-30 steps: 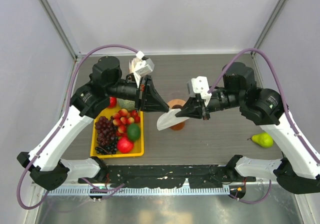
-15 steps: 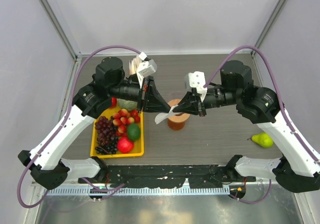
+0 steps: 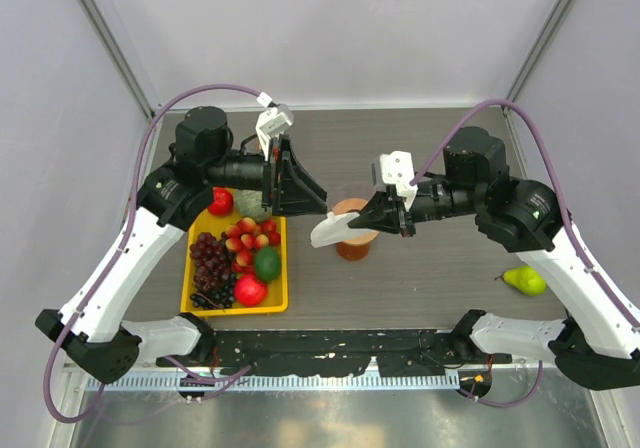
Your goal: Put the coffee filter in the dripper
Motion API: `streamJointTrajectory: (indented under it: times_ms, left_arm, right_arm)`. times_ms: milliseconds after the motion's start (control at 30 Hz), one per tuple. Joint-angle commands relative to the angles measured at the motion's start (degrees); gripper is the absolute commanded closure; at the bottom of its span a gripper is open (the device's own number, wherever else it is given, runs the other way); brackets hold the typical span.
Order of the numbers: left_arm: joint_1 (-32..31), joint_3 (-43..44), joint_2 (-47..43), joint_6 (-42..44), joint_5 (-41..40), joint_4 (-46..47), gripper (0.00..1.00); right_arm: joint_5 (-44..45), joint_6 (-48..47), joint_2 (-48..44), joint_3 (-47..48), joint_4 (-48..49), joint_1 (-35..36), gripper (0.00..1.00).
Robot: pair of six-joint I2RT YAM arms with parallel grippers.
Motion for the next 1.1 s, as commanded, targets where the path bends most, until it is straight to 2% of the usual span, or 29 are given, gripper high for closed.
streamJointTrajectory:
  times_ms: [0, 267, 467, 867, 1067]
  left_arm:
    - [1.1, 0.0, -4.0, 3.6, 0.4, 1.3, 0.49]
    - [0.8, -3.2, -8.1, 8.0, -0.7, 4.3, 0.44]
    - [-3.2, -2.4, -8.0, 14.5, -4.9, 0.0, 0.4]
    - [-7.1, -1.4, -5.9, 18.8, -7.8, -3.2, 0.5]
    - [-8.1, -1.6, -5.8, 22.3, -9.5, -5.2, 0.52]
  right_arm:
    - [-0.6, -1.3, -1.9, -0.6, 0.9, 0.4, 0.95]
    - [-1.4, -1.0, -2.3, -1.0, 1.4, 0.3, 0.95]
    - [-2.8, -0.7, -1.7, -0.6, 1.4, 0.3, 0.95]
    - [-3.7, 0.0, -1.2, 0.3, 1.8, 0.4, 0.95]
    - [-3.5, 0.3, -1.1, 0.8, 2.0, 0.4, 0.95]
